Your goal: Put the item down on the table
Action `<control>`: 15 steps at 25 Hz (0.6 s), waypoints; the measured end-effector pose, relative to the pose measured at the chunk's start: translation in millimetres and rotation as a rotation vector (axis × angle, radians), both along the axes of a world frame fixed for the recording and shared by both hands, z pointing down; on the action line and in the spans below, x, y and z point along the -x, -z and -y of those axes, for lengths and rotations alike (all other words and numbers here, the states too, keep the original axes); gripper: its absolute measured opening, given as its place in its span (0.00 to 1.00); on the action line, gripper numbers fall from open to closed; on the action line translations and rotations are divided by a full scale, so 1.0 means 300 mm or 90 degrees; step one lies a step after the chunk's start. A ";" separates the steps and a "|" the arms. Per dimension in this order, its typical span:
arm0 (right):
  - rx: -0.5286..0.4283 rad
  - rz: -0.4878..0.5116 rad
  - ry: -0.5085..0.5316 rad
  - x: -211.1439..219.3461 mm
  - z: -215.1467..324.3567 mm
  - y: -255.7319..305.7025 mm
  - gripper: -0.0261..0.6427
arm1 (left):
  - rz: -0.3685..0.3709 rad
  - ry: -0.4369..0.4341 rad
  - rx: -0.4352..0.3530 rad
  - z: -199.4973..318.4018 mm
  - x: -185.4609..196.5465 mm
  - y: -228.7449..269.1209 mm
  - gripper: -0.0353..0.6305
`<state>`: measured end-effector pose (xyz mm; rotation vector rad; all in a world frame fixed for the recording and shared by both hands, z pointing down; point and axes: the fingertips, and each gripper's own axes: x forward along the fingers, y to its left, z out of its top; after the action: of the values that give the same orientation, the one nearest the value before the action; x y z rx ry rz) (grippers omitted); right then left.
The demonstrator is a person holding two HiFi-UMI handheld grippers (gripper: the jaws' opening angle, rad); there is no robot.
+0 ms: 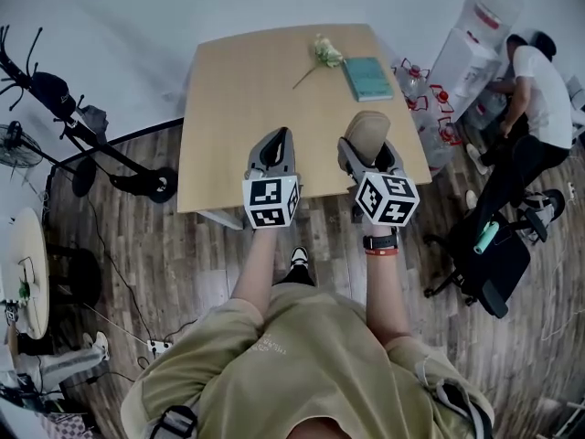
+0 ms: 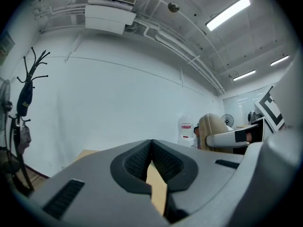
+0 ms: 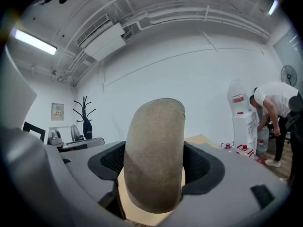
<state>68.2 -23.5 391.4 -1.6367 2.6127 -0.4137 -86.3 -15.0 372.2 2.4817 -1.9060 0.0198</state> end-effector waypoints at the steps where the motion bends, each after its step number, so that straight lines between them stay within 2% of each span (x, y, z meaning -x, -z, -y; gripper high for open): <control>1: 0.001 0.001 0.003 0.013 0.035 -0.004 0.60 | 0.000 -0.001 0.001 0.035 0.010 -0.004 0.09; 5: 0.009 -0.036 0.010 0.060 0.152 -0.018 0.60 | -0.003 -0.022 0.006 0.154 0.039 -0.021 0.09; 15: 0.033 -0.041 -0.004 0.161 0.390 -0.067 0.60 | -0.012 -0.045 0.034 0.406 0.124 -0.066 0.09</control>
<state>19.8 -140.5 411.4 -1.7019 2.6634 -0.4393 -123.6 -136.8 392.0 2.5047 -1.7848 0.0467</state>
